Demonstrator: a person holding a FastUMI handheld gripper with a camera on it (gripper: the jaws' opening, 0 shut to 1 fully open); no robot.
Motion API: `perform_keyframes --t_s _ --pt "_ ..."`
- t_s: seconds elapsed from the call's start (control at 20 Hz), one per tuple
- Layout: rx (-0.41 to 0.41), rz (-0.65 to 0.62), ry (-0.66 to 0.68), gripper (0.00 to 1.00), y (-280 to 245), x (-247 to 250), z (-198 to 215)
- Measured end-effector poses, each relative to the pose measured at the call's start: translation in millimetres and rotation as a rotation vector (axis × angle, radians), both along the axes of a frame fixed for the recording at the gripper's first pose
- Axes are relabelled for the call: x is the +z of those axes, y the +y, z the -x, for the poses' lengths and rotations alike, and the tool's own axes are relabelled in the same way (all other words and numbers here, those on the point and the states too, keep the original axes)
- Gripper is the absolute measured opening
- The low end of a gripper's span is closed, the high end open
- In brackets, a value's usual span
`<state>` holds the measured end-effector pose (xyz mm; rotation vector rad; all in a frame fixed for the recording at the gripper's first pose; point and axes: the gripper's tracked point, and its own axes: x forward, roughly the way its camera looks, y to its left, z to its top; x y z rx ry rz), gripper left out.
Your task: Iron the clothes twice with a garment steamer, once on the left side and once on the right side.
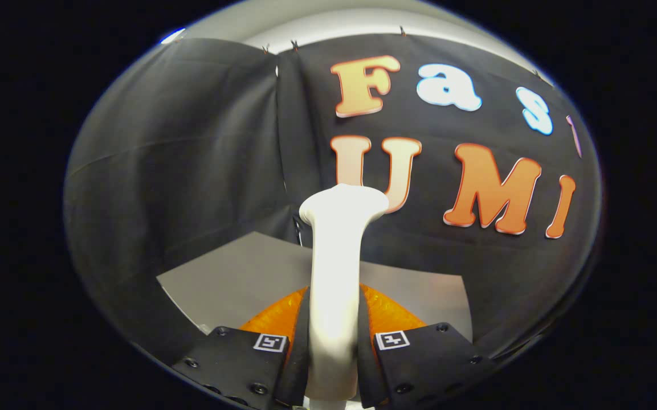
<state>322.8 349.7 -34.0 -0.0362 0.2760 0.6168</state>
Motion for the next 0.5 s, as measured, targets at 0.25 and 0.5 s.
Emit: perform_keyframes --t_s 0.25,0.5 --pt "0.051 -0.054 -0.156 0.43 -59.2 44.0 82.7" --pt "0.055 -0.125 -0.236 0.43 -135.1 85.0 143.1"
